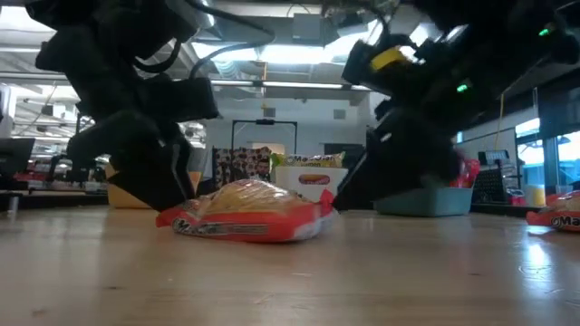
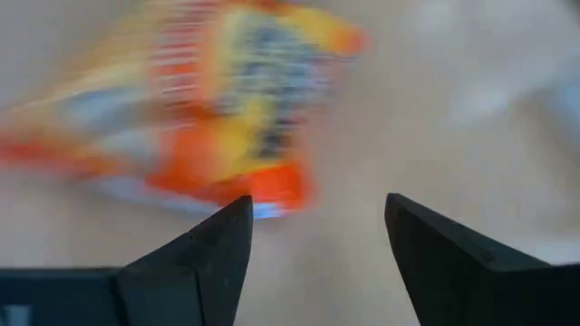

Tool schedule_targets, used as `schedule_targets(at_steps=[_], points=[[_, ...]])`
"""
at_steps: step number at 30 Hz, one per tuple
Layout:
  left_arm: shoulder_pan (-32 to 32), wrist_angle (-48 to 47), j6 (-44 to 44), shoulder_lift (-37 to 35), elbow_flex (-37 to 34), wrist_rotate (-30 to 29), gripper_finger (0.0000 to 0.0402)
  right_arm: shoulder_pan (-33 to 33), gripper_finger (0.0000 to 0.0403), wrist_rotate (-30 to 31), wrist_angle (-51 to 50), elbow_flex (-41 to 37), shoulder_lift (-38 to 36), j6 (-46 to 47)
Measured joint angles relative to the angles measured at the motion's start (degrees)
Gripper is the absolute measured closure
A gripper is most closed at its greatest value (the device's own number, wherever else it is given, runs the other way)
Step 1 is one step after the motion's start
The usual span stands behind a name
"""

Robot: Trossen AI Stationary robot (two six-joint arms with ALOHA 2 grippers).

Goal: Sort Maruchan noodles
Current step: Put the orange noodle pack into the yellow bin

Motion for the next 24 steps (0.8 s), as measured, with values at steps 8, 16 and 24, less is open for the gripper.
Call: schedule_targets(at_steps=[8,16,24], points=[[-1.92,4.63,-0.74,-0.44,1.23,12.75,0.0223,-7.07,0.0165,7.74,-15.57,1.78,-6.46,-6.16],[0.98,-4.95,1.04,-10.16,3.43,18.71,0.0223,-6.83,0.0165,-11.67,-13.69,0.07,-11.74,-3.30],[4.59,-1.14,4.62,-12.34,3.52,2.88,0.0223,0.56,0.0165,-20.20,19.40,-9.77,-7.56,3.11]])
